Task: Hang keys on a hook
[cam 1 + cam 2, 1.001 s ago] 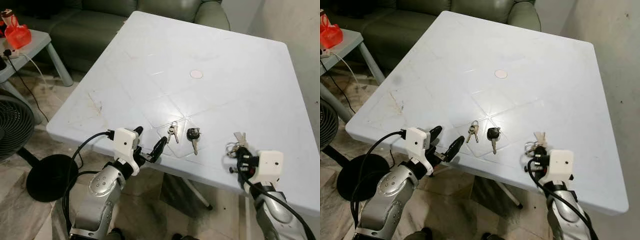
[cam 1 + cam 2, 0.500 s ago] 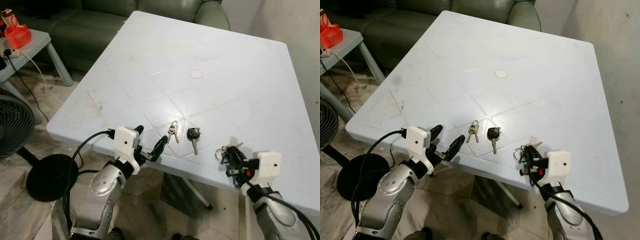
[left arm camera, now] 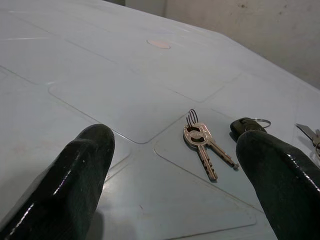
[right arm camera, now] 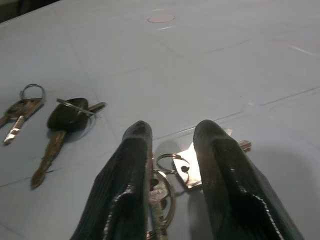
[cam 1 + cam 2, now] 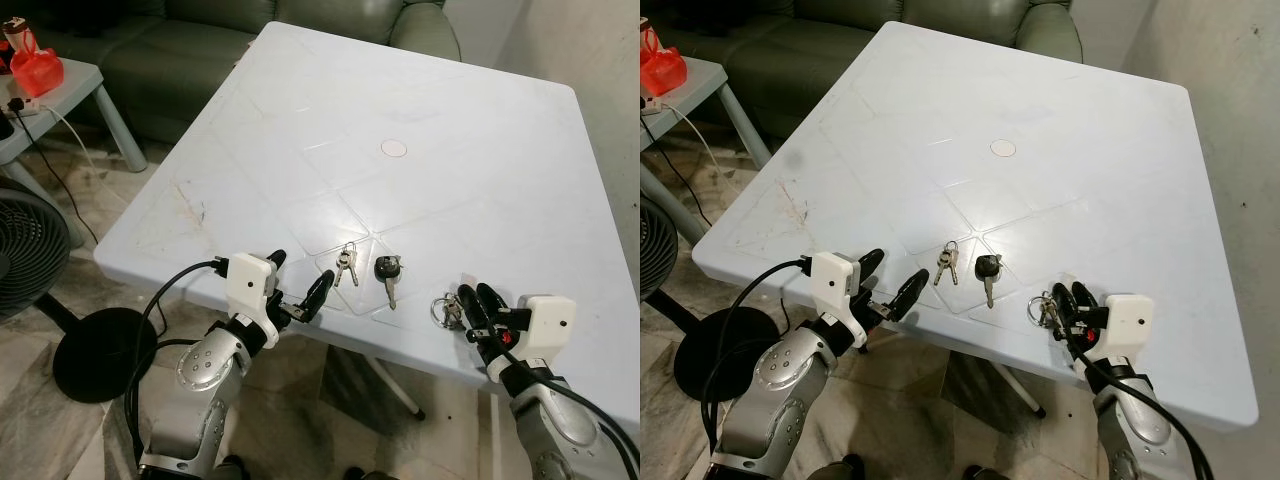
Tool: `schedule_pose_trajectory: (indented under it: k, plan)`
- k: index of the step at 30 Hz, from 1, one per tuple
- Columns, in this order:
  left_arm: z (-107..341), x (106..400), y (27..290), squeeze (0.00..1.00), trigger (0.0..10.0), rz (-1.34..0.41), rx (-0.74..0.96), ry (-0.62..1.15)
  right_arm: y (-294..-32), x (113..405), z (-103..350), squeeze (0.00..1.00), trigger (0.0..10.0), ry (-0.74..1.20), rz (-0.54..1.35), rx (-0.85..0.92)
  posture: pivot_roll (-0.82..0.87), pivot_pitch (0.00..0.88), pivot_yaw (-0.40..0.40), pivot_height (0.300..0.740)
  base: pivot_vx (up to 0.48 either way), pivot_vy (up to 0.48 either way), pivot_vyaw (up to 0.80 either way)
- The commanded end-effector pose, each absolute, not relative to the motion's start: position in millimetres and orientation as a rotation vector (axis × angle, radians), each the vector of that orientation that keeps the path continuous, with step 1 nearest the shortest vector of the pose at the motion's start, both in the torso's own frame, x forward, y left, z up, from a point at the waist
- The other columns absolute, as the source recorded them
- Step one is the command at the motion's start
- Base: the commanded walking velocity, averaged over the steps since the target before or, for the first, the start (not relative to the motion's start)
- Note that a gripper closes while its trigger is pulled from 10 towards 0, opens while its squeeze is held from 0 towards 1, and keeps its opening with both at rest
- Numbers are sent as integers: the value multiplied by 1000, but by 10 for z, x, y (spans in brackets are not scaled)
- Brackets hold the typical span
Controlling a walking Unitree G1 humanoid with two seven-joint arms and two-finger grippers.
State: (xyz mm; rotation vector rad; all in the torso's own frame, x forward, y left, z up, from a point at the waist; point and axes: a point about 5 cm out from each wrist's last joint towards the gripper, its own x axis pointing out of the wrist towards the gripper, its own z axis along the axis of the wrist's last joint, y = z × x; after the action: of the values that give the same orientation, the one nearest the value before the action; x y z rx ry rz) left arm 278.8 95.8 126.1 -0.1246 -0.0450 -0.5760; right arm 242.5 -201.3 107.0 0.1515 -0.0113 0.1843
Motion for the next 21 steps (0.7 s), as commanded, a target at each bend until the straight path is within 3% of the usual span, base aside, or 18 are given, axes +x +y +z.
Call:
schedule_pose_trajectory:
  k: [1,3,4,5,21]
  plan:
    - [1248,2787,956,0,10000,-576,-123,-39,-2014,2369,1079,1000,10000,-5,220,166,63,206,-52,740,0,0,0]
    - [1250,2789,956,0,10000,-577,-123,-39,-2007,2355,1069,1000,10000,5,231,152,63,206,-52,740,0,0,0]
    - [1250,2791,958,0,10000,-577,-123,-39,-1992,2336,1059,839,10000,11,254,135,60,206,-50,740,0,0,0]
    - [1250,2792,959,0,10000,-577,-123,-38,-1989,2324,1054,0,10000,13,262,111,60,206,-50,740,0,0,0]
    - [1258,2794,948,0,10000,-579,-124,-42,-1853,2343,1039,0,9725,22,296,121,62,207,-51,740,0,0,0]
